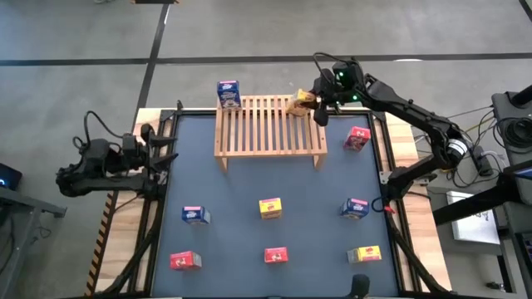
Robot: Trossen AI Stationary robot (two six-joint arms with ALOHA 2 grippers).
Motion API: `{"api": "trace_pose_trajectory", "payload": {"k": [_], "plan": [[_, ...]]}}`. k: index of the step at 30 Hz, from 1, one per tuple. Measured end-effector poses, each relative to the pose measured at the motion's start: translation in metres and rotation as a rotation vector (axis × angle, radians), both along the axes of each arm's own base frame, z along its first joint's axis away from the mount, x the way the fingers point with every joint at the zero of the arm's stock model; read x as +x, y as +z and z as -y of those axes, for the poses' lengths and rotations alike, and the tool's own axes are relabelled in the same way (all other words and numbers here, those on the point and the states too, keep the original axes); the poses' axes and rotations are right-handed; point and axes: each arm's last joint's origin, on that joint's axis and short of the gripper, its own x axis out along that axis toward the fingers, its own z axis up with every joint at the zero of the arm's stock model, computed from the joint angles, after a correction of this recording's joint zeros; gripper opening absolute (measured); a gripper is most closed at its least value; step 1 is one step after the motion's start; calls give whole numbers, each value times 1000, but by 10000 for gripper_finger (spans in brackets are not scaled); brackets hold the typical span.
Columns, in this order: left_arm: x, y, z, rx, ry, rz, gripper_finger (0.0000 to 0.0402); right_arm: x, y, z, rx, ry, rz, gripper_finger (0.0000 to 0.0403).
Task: Stack cereal on shelf
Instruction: Put the top right yellow cereal box on the shelf
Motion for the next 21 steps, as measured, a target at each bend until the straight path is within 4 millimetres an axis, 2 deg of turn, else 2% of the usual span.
{"api": "trace_pose_trajectory", "payload": {"k": [8,21], "plan": [[0,-2,0,9,3,-4,233,0,-3,0,18,6,-13,130],[6,-15,0,11,10,-41,233,-2,-3,3,13,-6,-21,130]]}}
